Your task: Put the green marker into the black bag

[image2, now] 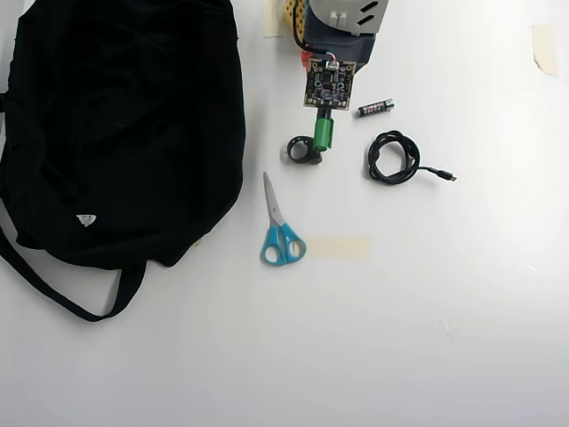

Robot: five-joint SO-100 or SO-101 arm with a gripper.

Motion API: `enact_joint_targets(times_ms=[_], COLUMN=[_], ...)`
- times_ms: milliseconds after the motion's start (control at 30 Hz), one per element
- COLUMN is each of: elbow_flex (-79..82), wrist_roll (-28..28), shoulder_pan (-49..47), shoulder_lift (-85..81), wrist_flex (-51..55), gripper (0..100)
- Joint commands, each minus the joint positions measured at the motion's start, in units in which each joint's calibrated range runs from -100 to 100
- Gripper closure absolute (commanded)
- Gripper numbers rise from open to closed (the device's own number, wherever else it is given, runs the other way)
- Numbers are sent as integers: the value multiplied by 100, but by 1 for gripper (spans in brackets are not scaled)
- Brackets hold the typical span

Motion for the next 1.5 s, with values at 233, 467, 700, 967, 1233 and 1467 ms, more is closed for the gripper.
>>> enact_joint_targets(times_ms=[233, 467, 700, 967, 1233, 1467], elbow_flex=[-2, -29, -20, 7, -20, -1000], wrist_roll=[-23, -427, -459, -642, -432, 291], shoulder_pan=[1060, 1786, 2698, 3820, 5301, 6019], shoulder_lift=[-352, -227, 5, 370, 1682, 3001], wrist_flex=[-147, -828, -1396, -1991, -3300, -4368], gripper=[98, 98, 98, 98, 98, 97])
